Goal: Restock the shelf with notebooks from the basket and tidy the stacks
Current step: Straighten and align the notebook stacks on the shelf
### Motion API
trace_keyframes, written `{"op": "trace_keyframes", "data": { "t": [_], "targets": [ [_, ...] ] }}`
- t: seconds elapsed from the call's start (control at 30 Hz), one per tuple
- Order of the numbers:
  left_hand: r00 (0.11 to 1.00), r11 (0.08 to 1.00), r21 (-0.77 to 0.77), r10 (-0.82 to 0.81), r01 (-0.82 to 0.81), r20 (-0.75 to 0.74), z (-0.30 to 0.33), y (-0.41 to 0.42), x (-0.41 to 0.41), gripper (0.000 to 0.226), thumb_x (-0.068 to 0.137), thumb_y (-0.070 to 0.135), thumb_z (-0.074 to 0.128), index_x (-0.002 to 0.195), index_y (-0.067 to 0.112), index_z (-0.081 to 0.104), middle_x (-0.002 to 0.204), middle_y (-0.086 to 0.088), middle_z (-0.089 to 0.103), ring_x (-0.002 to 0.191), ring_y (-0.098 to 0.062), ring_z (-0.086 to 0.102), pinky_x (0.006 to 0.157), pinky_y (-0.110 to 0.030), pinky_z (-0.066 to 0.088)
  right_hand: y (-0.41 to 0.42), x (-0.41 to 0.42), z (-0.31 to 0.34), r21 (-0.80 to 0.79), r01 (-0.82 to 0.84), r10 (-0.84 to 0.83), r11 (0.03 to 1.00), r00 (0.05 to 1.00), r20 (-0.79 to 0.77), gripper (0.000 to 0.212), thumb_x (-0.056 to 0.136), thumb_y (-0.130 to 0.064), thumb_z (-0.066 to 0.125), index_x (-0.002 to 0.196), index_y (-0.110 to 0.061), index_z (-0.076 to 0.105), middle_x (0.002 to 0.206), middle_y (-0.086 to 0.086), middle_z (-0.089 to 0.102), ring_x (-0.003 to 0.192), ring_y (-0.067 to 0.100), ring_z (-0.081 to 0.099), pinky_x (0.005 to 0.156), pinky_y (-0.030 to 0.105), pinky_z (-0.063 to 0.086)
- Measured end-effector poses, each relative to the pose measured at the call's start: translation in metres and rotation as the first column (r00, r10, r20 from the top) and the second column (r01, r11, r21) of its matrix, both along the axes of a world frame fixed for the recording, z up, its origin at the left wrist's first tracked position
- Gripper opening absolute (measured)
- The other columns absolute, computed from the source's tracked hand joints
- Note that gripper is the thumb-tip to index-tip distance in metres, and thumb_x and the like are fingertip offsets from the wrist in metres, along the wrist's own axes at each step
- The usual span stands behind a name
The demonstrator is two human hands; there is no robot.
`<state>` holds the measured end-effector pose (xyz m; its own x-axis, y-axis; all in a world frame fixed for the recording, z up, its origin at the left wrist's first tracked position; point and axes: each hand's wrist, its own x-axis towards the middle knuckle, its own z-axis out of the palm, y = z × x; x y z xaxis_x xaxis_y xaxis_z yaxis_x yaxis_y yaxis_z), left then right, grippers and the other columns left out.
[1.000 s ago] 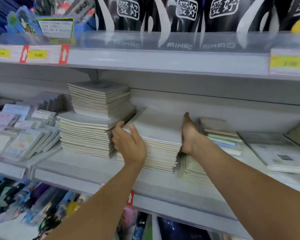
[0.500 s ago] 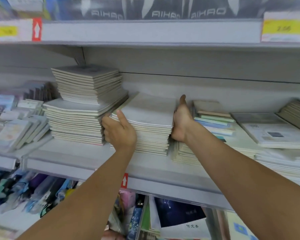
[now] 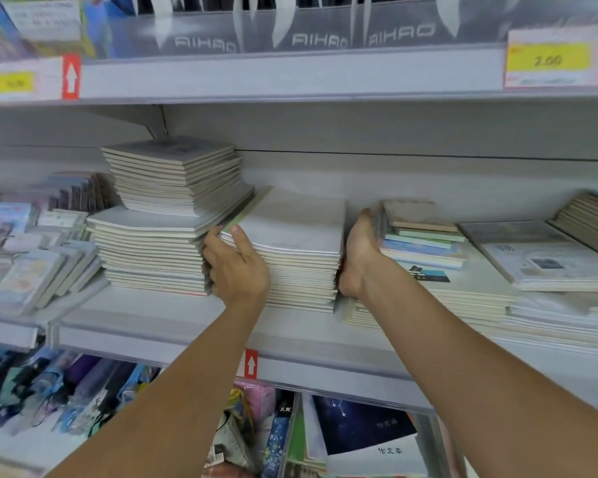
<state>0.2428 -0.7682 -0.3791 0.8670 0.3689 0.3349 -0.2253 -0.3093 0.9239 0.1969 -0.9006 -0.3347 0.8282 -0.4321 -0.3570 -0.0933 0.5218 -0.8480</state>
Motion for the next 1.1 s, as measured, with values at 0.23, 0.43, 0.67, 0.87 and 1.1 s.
{"op": "trace_keyframes", "data": {
  "t": [0.23,0.43,0.67,0.87,1.1],
  "targets": [
    [0.998,0.998,0.036,-0.053,0.055,-0.042,0.001,0.008,0.003,0.048,0.104,0.045,0.021,0.131,0.01,0.039,0.145,-0.016,0.04,0.123,-0.033,0.044,0.091,-0.034,0.03,0.013,-0.011,-0.02,0.022,-0.055,0.053,0.998,0.995,0.079,0.083,0.078,-0.088,0.034,0.122,-0.025,0.066,0.113,0.008,0.072,0.098,0.028,0.069,0.085,0.04,0.057],
    [0.981,0.983,0.028,-0.18,0.183,-0.072,0.006,0.022,0.002,0.05,0.101,0.051,0.028,0.132,0.013,0.039,0.142,-0.015,0.041,0.129,-0.033,0.041,0.104,-0.042,0.032,0.023,-0.027,-0.015,-0.047,-0.06,0.063,0.997,0.996,0.067,0.095,0.067,-0.094,0.034,0.132,-0.031,0.06,0.127,0.007,0.067,0.114,0.03,0.064,0.103,0.05,0.049],
    [0.869,0.891,0.016,-0.439,0.454,-0.23,-0.01,0.062,-0.005,0.103,0.046,0.061,0.089,0.134,0.028,0.047,0.119,0.018,0.061,0.111,-0.009,0.056,0.101,-0.03,0.043,0.054,-0.071,-0.033,-0.307,-0.062,0.07,0.95,0.997,0.014,0.077,0.09,-0.078,0.027,0.153,-0.033,0.031,0.157,-0.008,0.031,0.144,0.018,0.03,0.118,0.041,0.02],
    [0.808,0.873,-0.077,-0.477,0.482,-0.346,-0.018,0.078,0.015,0.051,0.054,-0.006,0.086,0.098,0.013,0.068,0.101,-0.003,0.072,0.1,-0.025,0.067,0.093,-0.041,0.055,0.034,-0.072,-0.04,-0.463,-0.123,0.075,0.878,0.99,-0.121,0.032,0.091,0.016,0.036,0.082,-0.011,0.051,0.078,0.003,0.048,0.072,0.013,0.044,0.073,0.02,0.042],
    [0.808,0.869,-0.115,-0.491,0.482,-0.326,-0.023,0.085,0.026,0.04,0.071,-0.022,0.06,0.097,0.008,0.067,0.098,-0.004,0.069,0.103,-0.027,0.064,0.091,-0.036,0.052,0.034,-0.066,-0.05,-0.378,-0.083,0.062,0.922,0.996,-0.068,0.062,0.091,0.015,0.026,0.132,-0.016,0.06,0.108,-0.004,0.063,0.078,0.008,0.046,0.067,0.018,0.034]
  ]
}}
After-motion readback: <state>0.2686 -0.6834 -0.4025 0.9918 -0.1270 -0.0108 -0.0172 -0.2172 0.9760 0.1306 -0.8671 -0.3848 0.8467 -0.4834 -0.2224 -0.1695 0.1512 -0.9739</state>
